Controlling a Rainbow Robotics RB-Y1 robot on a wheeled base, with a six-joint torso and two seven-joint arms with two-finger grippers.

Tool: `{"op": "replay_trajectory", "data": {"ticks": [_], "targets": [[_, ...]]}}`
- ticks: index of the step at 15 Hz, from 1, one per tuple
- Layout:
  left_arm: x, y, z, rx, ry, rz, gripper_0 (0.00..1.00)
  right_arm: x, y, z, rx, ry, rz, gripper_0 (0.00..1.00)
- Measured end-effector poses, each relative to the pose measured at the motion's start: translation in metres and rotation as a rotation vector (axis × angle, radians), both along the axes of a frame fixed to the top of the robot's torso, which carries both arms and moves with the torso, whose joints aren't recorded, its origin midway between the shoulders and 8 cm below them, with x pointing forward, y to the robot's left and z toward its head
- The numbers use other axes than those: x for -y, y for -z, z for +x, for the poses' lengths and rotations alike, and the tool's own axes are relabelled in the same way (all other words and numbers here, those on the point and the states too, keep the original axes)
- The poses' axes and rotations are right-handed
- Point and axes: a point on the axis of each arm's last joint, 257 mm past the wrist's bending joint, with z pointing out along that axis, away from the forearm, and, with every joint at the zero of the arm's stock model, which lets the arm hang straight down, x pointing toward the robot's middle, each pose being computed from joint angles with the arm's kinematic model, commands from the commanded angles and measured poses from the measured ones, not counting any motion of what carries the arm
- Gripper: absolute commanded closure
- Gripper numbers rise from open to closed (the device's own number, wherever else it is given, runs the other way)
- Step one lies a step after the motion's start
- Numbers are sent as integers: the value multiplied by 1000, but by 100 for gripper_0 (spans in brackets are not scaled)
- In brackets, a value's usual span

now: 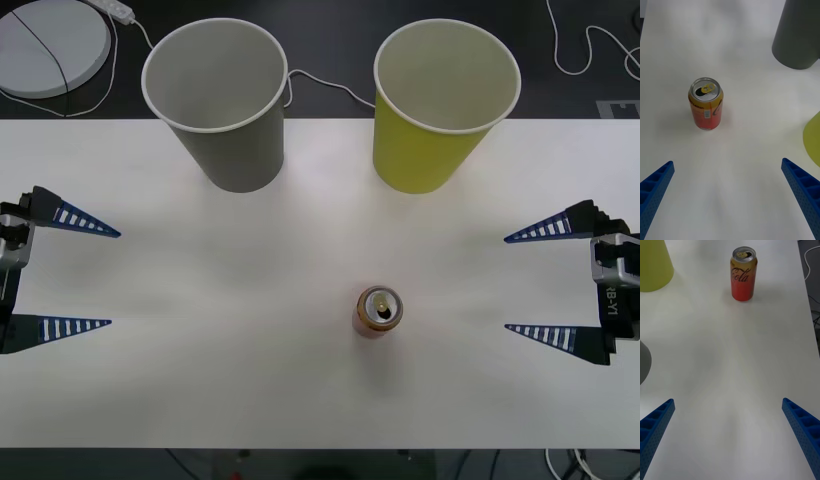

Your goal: Put the can into the green bin and the plastic bottle into the gray bin

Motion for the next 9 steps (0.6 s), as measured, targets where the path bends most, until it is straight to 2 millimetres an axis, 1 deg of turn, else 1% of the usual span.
{"op": "replay_trajectory", "data": {"ticks": [7,9], "targets": [[0,0,0,0,0,0,0,-4,0,-2,-3,-20,14,0],[0,0,0,0,0,0,0,-2,3,-2,-15,-21,34,0]]}}
